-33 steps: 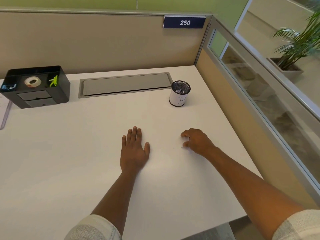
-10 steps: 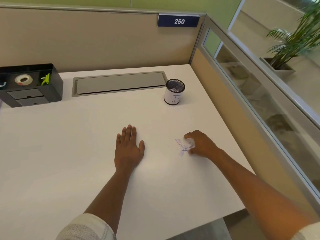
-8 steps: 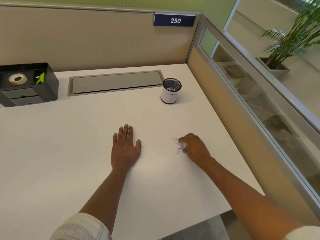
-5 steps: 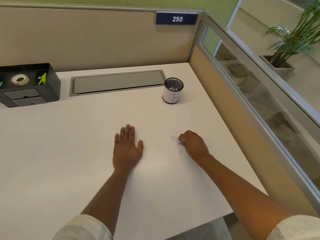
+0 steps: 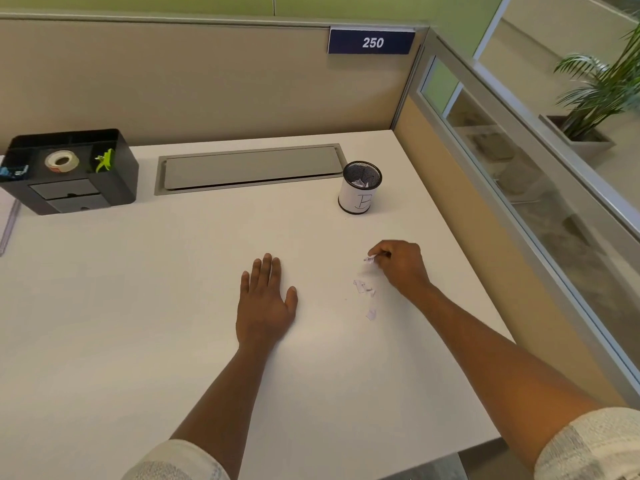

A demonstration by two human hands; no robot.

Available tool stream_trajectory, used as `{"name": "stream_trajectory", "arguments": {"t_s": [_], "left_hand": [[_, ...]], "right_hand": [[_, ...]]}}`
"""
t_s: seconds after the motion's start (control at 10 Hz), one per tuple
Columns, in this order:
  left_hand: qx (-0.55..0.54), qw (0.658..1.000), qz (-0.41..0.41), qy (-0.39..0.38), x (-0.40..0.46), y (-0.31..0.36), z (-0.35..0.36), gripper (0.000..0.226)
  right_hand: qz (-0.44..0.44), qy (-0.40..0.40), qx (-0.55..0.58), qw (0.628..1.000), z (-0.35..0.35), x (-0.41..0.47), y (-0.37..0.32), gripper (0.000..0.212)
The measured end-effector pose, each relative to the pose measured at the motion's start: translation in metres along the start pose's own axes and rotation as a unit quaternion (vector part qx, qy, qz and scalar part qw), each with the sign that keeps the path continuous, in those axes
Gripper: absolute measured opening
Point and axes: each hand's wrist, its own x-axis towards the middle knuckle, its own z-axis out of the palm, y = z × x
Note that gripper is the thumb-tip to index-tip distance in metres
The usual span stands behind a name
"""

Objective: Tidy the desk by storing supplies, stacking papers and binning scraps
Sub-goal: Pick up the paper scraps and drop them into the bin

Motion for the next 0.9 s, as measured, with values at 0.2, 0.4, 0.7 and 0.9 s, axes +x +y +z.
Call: {"name": "stream_trajectory", "arguments": {"t_s": [0.2, 0.4, 0.7, 0.9], "left_hand": [[-0.002, 1.0, -0.002, -0.001, 0.0, 0.0, 0.001, 0.071], [-0.009, 1.0, -0.001, 0.007, 0.0, 0.0, 0.001, 0.07], [-0.007, 1.0, 0.005, 0.029, 0.0, 0.0, 0.004, 0.069], [-0.003, 1.0, -0.001, 0.021, 0.001, -0.001, 0.005, 0.069]], "right_hand": [[-0.01, 0.047, 0.04, 0.998, -0.023, 0.049, -0.032, 0.02], [-0.035, 0.077, 0.022, 0.996, -0.04, 0.107, -0.057, 0.021], [-0.058, 0.055, -0.037, 0.996, -0.037, 0.161, -0.075, 0.015], [-0.05, 0.058, -0.073, 0.994, -0.024, 0.165, -0.072, 0.027]]}}
